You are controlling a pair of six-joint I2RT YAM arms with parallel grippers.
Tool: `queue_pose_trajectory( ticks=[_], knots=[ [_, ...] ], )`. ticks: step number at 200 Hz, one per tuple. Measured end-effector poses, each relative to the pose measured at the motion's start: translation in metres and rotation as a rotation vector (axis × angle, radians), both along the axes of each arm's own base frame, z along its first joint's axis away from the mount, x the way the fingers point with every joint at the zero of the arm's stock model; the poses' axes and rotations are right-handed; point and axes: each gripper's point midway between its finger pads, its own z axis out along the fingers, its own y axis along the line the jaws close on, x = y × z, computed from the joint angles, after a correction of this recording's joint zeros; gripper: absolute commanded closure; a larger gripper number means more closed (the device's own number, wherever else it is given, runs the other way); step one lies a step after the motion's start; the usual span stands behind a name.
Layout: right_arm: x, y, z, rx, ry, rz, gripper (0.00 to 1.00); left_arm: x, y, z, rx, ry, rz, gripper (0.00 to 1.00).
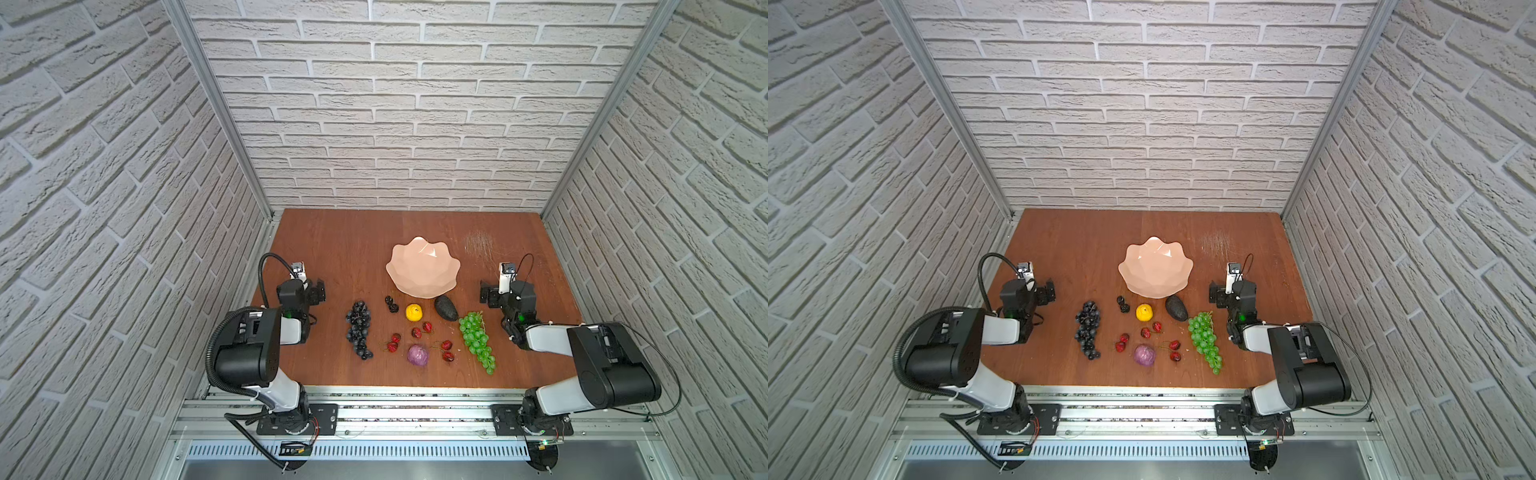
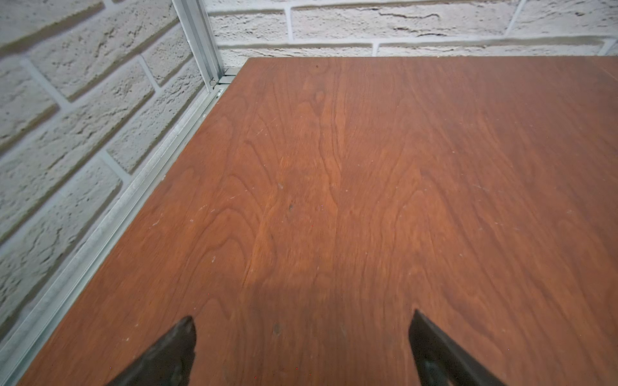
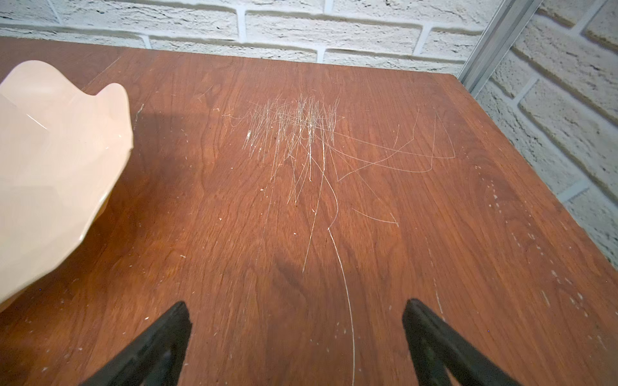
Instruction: Place and organize the fake fruits in the fruit bowl
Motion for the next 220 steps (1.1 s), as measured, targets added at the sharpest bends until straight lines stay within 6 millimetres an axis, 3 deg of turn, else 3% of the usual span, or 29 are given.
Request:
queue_pose_trajectory(
  ticks=[190,220],
  knots=[
    [0.000,0.000,0.000,0.000,0.000,0.000,0.00,0.000,0.000,0.000,0.000,0.000,0.003,0.02],
    [-0.005,-0.003,0.012,-0.004,0.018,-0.022,0.00,-0.001,0.009,0.008,0.006,0.023,0.054,0.02]
  ],
)
